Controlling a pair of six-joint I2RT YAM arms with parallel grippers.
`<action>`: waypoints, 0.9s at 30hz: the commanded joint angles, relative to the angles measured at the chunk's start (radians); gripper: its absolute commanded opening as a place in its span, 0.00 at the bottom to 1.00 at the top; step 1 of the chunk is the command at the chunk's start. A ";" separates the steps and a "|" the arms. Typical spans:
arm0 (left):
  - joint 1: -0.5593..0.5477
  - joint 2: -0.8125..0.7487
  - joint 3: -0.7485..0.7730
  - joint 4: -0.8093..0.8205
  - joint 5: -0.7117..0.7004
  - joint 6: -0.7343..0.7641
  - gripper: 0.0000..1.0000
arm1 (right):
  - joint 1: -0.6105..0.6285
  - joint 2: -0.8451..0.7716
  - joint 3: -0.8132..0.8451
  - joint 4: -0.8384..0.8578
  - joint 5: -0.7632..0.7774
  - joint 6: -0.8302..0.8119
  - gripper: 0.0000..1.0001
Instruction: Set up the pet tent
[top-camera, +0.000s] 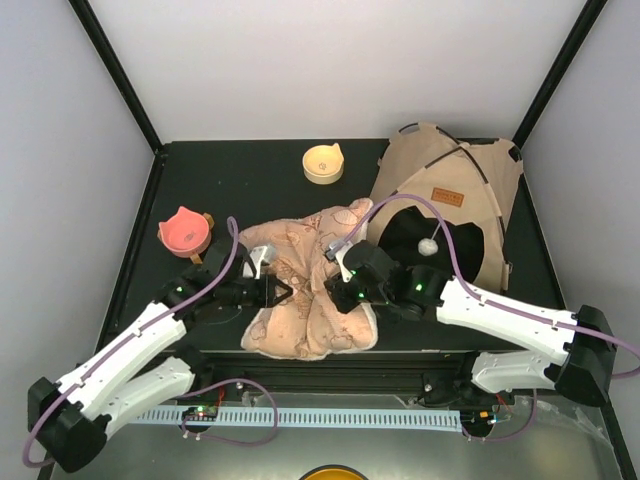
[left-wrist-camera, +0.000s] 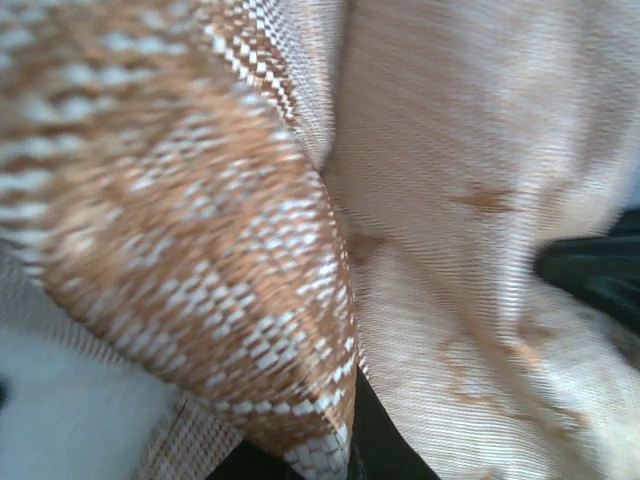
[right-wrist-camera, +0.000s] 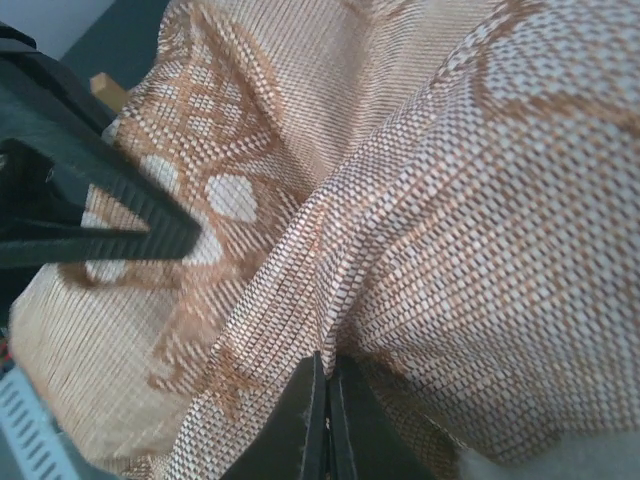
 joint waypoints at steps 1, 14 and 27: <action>-0.105 -0.023 0.140 0.102 0.184 0.061 0.02 | 0.038 -0.020 0.049 0.003 -0.075 0.042 0.01; -0.515 0.246 0.511 0.066 0.107 0.173 0.01 | 0.069 -0.318 -0.042 -0.068 -0.205 0.224 0.02; -0.625 0.413 0.687 0.284 0.345 0.087 0.01 | 0.071 -0.528 -0.017 -0.327 -0.312 0.265 0.04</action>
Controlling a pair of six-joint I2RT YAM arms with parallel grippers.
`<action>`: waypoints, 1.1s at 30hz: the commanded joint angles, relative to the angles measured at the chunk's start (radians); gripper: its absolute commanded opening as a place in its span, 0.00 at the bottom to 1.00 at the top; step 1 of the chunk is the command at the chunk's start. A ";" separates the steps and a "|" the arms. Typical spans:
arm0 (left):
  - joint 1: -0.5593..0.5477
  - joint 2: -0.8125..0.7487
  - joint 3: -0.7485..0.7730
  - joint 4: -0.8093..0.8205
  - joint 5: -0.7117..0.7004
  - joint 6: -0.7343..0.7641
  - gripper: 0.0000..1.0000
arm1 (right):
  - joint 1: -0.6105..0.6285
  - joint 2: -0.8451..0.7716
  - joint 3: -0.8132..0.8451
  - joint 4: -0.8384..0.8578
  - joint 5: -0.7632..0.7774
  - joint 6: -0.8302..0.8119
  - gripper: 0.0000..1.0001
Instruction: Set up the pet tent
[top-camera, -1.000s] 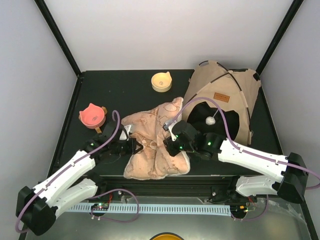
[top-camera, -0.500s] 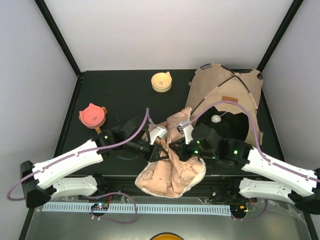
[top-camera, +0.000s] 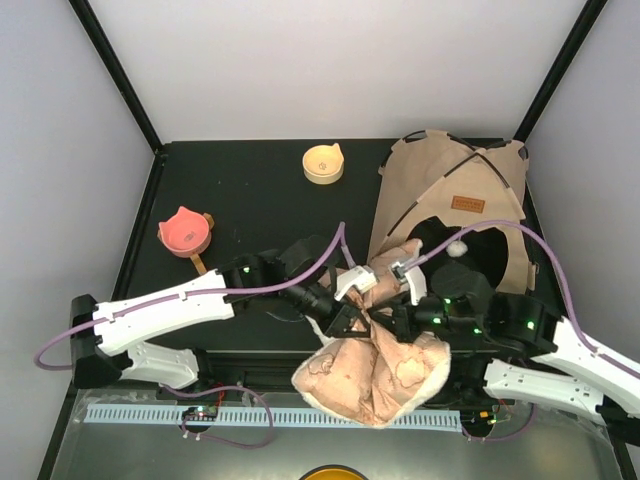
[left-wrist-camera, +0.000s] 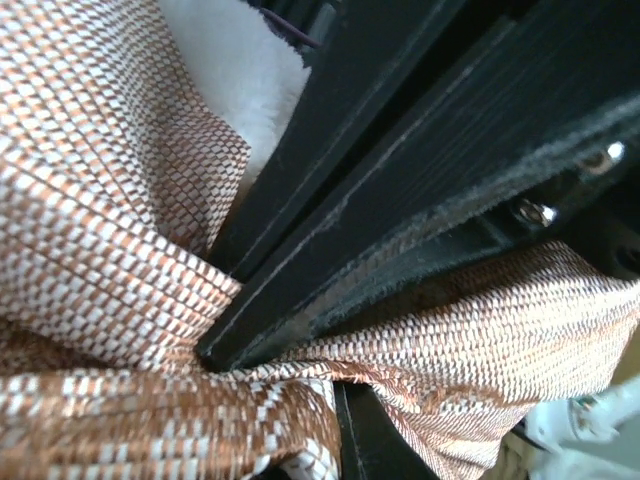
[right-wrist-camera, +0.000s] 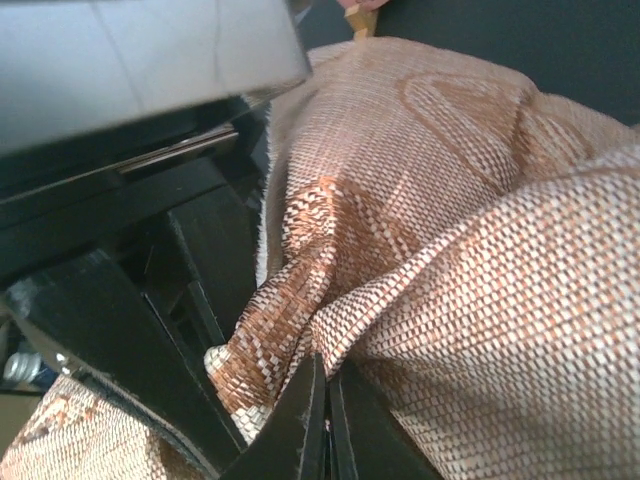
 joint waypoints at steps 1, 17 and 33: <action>-0.039 0.012 0.132 0.365 0.242 -0.046 0.02 | 0.018 -0.041 0.019 -0.056 -0.150 0.002 0.04; -0.047 0.582 0.557 0.469 0.382 0.011 0.02 | 0.017 -0.069 0.246 -0.586 0.452 0.247 0.01; 0.087 0.754 0.823 0.017 -0.087 0.298 0.02 | -0.216 -0.114 -0.095 -0.113 0.415 -0.001 0.01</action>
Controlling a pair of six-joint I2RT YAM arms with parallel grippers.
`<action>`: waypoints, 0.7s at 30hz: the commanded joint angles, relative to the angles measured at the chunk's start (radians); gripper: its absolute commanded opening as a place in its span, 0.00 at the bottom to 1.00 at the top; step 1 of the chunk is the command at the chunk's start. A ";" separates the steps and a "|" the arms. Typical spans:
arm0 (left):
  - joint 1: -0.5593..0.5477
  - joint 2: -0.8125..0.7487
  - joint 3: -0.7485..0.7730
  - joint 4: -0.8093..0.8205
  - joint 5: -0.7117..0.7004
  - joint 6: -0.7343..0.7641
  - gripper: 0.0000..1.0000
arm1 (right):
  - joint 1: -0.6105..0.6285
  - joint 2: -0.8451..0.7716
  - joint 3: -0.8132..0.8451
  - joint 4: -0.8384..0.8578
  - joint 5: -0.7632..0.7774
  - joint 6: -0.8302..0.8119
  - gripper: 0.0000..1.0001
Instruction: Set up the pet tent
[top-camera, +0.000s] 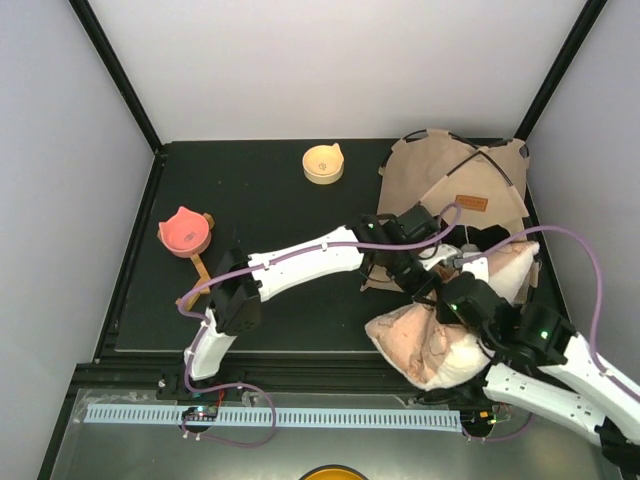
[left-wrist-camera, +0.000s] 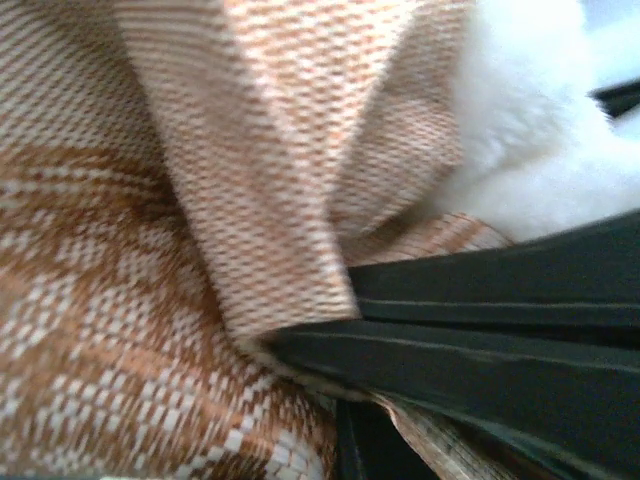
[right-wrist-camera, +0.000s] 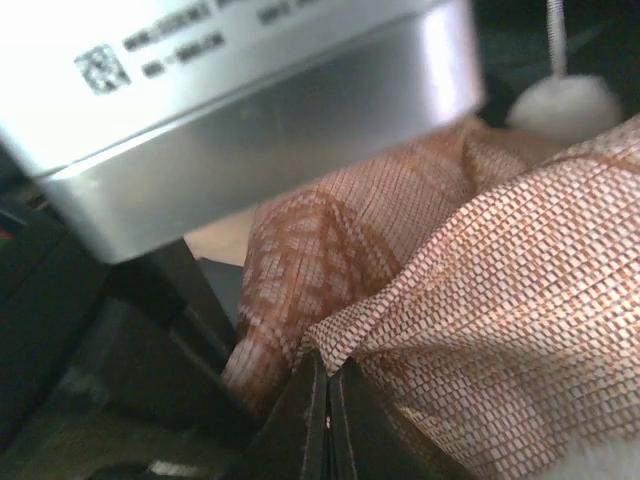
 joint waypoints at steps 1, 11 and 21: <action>0.059 -0.121 -0.050 0.244 -0.213 0.059 0.02 | -0.169 0.048 -0.071 0.415 -0.347 -0.156 0.01; 0.078 -0.364 -0.381 0.432 -0.427 0.040 0.02 | -0.545 0.324 -0.037 0.652 -0.887 -0.344 0.01; 0.178 -0.292 -0.369 0.535 -0.284 -0.073 0.01 | -0.829 0.426 -0.108 0.751 -0.943 -0.361 0.02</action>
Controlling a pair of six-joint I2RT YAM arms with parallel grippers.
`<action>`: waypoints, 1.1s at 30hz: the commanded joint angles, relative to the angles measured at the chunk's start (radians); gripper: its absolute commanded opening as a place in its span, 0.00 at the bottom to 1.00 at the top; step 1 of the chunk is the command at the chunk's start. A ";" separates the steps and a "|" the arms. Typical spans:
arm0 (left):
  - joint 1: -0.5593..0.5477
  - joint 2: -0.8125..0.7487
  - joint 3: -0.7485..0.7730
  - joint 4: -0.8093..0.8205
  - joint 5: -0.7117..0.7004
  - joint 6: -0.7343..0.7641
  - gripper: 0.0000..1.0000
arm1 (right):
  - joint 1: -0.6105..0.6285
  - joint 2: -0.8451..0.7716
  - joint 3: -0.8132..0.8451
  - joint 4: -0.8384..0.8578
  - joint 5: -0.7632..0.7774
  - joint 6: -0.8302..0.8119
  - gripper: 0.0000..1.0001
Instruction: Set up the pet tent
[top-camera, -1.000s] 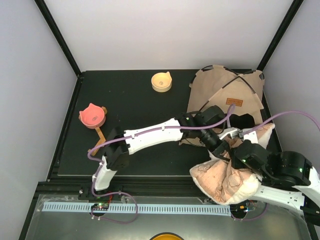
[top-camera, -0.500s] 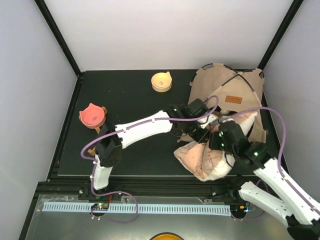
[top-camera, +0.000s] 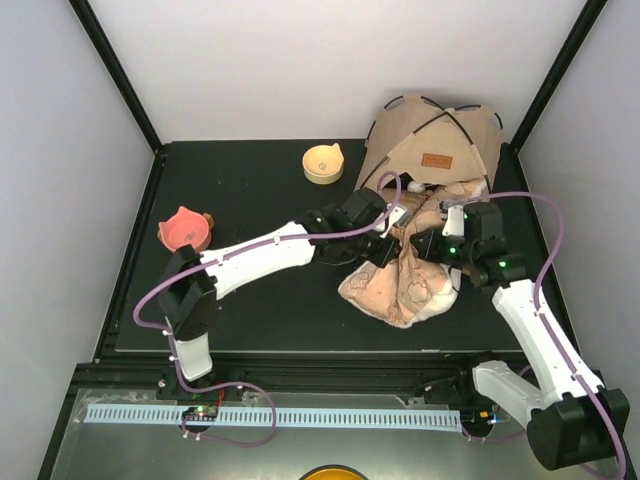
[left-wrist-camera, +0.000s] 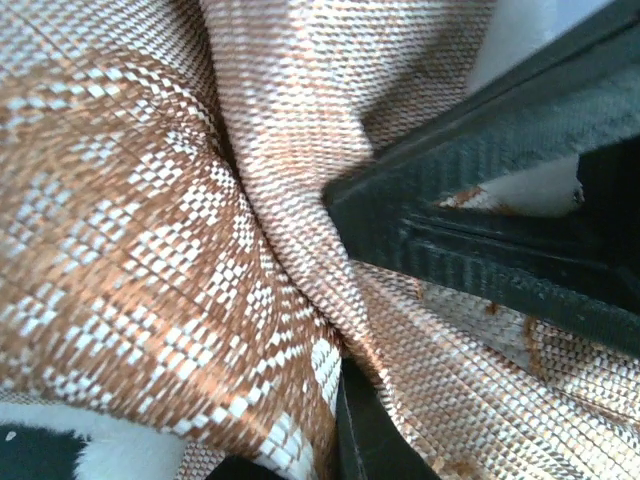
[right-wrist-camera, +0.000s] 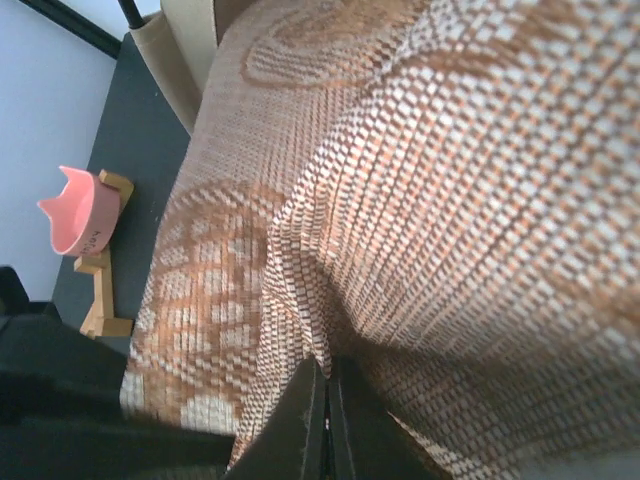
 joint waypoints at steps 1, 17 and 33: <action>0.039 0.036 0.124 0.170 0.140 -0.047 0.01 | -0.017 0.047 -0.070 0.089 0.054 -0.010 0.03; 0.044 0.088 0.167 0.265 0.133 -0.093 0.02 | -0.067 0.143 0.005 0.160 0.261 -0.072 0.21; 0.064 0.282 0.293 0.311 -0.021 -0.270 0.03 | -0.097 0.213 0.116 0.172 0.400 -0.103 0.94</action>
